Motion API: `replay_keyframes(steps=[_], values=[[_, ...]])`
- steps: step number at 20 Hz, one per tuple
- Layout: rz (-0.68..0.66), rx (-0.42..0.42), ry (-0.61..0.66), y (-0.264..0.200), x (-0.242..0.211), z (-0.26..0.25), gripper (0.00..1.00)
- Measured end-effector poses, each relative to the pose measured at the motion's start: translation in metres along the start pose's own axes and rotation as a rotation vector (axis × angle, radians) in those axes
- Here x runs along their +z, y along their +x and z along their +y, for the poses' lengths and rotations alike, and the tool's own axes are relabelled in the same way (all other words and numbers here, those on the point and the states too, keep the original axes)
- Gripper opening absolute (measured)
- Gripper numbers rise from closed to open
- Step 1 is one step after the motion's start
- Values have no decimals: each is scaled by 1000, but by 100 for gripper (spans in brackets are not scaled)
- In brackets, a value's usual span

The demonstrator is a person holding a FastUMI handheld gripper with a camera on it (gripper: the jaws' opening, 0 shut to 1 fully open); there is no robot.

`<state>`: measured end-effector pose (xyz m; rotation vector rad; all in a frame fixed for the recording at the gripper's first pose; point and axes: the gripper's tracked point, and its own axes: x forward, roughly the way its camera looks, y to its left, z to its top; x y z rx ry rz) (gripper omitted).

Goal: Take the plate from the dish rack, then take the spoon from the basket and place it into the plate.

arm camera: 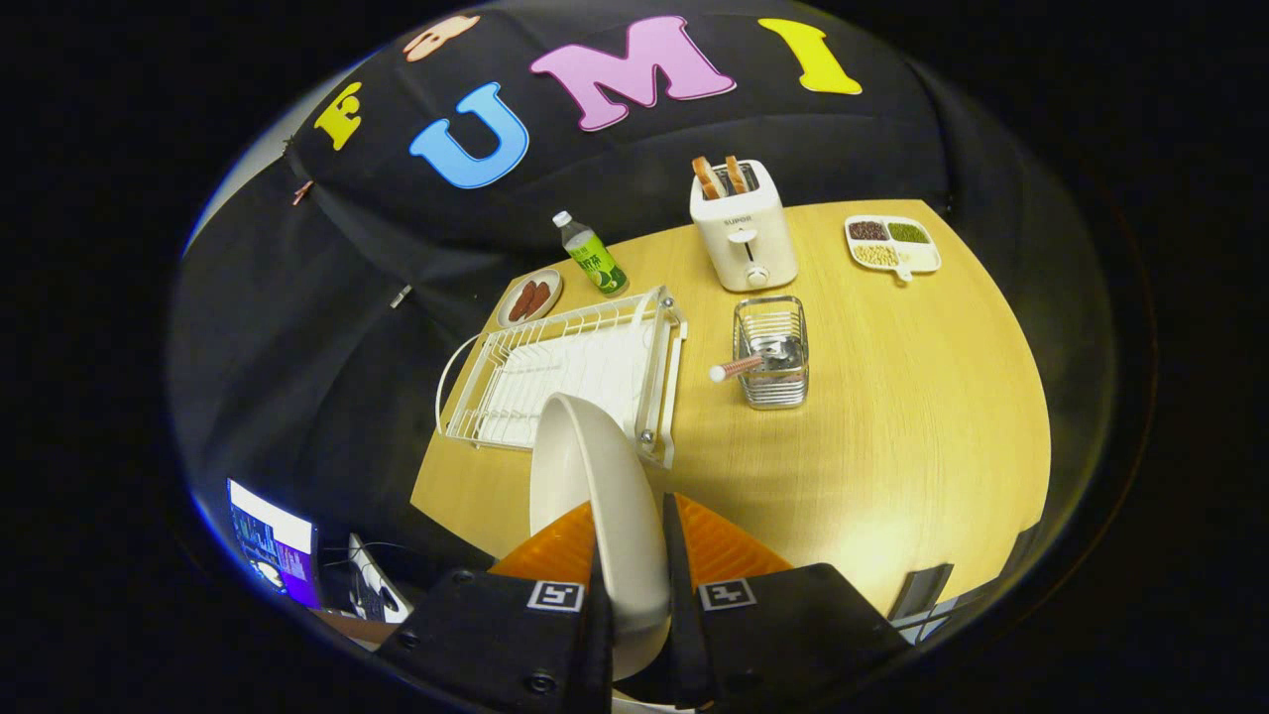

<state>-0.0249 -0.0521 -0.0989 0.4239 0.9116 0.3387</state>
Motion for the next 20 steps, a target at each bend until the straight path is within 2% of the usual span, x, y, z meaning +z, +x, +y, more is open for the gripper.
replay_keyframes(steps=[4,8,13,16,17,20], values=[[60,-10,-27,18,-17,-57,27],[131,7,27,55,-33,-99,27],[117,1,51,88,-31,-132,28],[118,15,137,99,-31,-137,29],[116,2,157,101,-32,-141,29],[61,-106,148,105,-30,-168,34]])
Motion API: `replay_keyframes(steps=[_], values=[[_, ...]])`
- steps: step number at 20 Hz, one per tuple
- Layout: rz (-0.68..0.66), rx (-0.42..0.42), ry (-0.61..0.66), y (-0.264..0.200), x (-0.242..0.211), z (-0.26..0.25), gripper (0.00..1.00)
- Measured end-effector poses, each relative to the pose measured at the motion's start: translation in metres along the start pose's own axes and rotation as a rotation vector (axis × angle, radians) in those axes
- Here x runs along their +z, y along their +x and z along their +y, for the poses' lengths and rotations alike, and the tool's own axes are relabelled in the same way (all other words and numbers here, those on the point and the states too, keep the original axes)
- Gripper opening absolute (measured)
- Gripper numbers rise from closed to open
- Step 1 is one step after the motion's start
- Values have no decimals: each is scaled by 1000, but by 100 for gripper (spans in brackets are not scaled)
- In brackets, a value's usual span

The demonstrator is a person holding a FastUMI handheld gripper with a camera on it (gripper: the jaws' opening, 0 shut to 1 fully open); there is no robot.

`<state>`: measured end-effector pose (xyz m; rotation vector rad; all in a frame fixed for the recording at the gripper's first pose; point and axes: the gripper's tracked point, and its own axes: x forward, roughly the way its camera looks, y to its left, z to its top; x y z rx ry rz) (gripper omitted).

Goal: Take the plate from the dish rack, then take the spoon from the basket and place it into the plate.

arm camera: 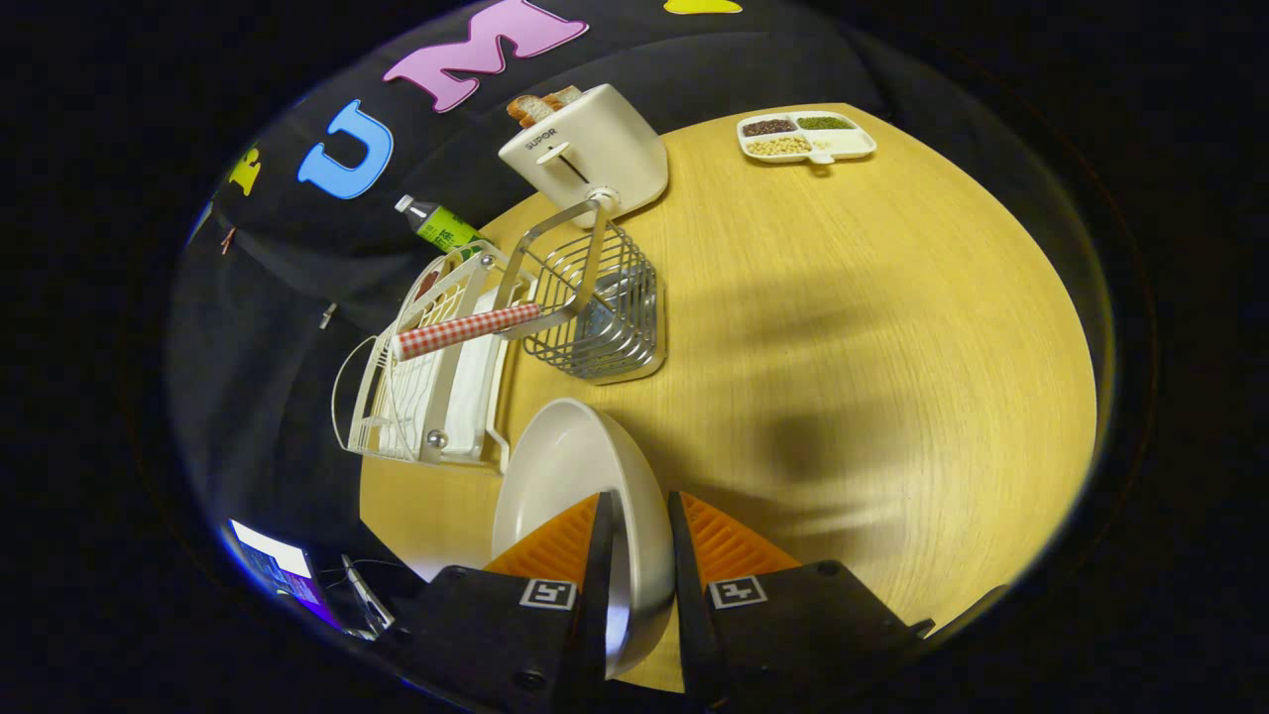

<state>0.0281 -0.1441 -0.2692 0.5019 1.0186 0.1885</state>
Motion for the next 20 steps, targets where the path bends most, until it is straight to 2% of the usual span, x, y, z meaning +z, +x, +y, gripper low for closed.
replay_keyframes(steps=[2,3,4,5,7,15,20], values=[[-23,-32,-31,0,2,-8,37],[-32,-32,-48,-3,1,-8,43],[-45,-32,-62,-6,2,-7,60],[-70,-39,-78,-9,5,-7,67],[-138,-43,-122,-17,16,-3,100],[-423,49,-430,-60,68,76,99],[-483,94,-586,-49,86,121,99]])
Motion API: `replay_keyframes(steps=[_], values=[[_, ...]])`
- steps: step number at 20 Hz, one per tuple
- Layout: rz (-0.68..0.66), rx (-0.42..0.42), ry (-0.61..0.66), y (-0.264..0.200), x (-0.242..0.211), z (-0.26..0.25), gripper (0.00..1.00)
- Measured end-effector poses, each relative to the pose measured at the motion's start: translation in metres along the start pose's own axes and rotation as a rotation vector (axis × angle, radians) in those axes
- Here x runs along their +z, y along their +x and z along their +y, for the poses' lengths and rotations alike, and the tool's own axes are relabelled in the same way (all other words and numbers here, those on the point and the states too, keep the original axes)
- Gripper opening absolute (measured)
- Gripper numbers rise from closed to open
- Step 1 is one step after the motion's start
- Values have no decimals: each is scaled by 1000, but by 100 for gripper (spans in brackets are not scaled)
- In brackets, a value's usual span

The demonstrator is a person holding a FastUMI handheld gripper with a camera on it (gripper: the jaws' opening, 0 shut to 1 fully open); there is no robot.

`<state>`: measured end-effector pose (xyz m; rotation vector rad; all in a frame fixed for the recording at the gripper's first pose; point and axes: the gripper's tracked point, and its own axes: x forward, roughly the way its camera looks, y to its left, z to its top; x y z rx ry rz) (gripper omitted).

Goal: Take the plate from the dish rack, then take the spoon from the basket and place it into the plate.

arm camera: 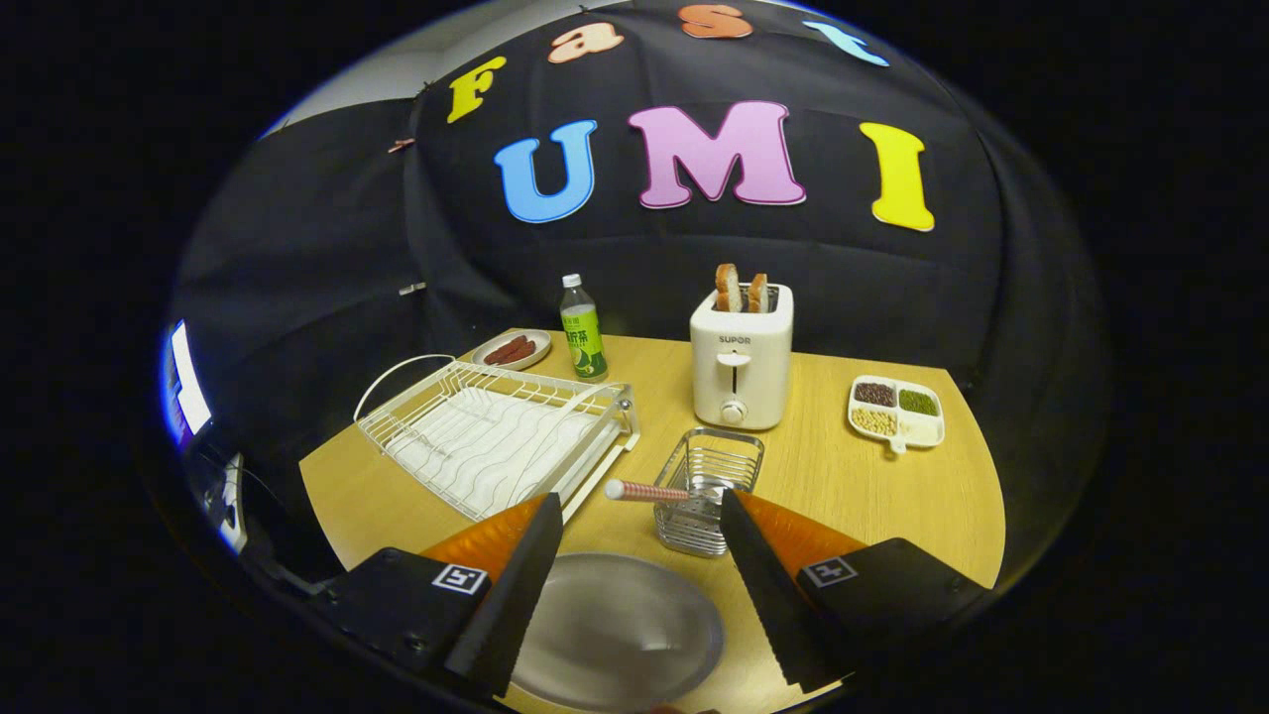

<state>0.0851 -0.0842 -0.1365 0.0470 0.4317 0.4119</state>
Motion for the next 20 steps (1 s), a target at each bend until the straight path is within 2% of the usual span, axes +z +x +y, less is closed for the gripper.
replay_keyframes(steps=[3,6,12,15,16,19,20], values=[[-19,-3,-49,23,-1,3,99],[-13,-43,-113,51,-11,-9,99],[-17,-60,-152,88,-20,-22,97],[-10,-52,-133,96,-22,-25,99],[-19,-50,-122,96,-19,-24,96],[-34,-55,-127,97,-15,-28,77],[-33,-67,-128,96,-14,-31,64]])
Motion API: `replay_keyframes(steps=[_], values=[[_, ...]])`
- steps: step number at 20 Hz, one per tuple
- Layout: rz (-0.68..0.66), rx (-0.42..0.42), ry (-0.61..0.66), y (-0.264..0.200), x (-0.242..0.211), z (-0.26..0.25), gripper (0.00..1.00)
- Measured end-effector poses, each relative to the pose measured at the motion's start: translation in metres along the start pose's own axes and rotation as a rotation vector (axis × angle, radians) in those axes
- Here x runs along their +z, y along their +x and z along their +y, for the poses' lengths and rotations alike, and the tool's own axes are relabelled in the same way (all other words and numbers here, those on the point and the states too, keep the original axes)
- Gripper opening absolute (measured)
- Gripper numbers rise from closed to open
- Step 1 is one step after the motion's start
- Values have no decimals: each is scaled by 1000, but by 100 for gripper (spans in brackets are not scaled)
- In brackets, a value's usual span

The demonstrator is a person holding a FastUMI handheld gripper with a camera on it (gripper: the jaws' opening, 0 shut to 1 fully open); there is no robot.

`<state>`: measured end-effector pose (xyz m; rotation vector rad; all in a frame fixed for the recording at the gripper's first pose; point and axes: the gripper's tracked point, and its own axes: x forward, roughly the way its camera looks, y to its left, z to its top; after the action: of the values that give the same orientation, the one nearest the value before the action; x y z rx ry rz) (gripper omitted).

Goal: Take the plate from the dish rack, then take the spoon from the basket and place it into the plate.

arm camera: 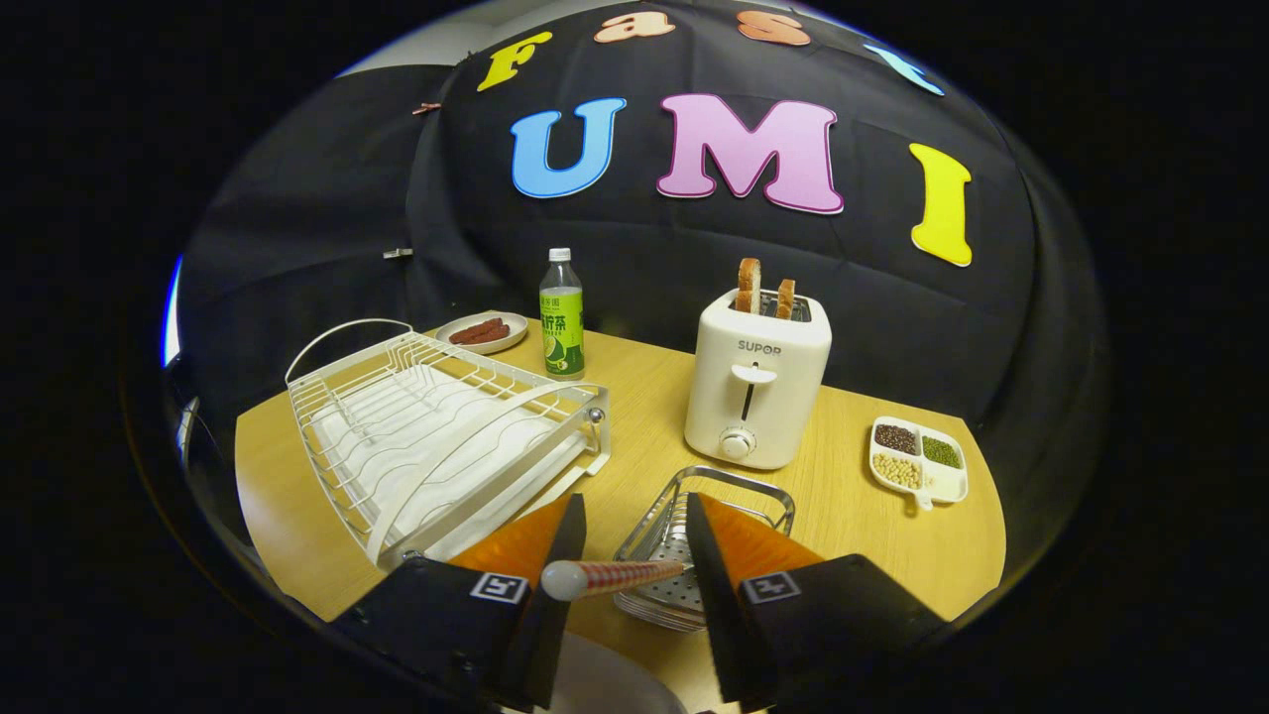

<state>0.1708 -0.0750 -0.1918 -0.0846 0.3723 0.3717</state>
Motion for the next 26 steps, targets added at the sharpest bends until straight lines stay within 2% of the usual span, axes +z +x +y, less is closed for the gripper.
replay_keyframes(steps=[2,4,5,6,7,9,12,18,23,26], values=[[1,-17,23,-2,3,-6,49],[10,-45,46,-5,6,-14,40],[15,-70,47,-8,8,-23,40],[17,-92,51,-10,12,-29,32],[21,-112,58,-10,11,-37,29],[45,-103,96,-13,9,-41,21],[39,-125,75,-18,15,-51,18],[-12,-87,69,-38,52,-44,17],[-81,-16,97,-77,95,-29,17],[-77,33,118,-100,99,-18,17]])
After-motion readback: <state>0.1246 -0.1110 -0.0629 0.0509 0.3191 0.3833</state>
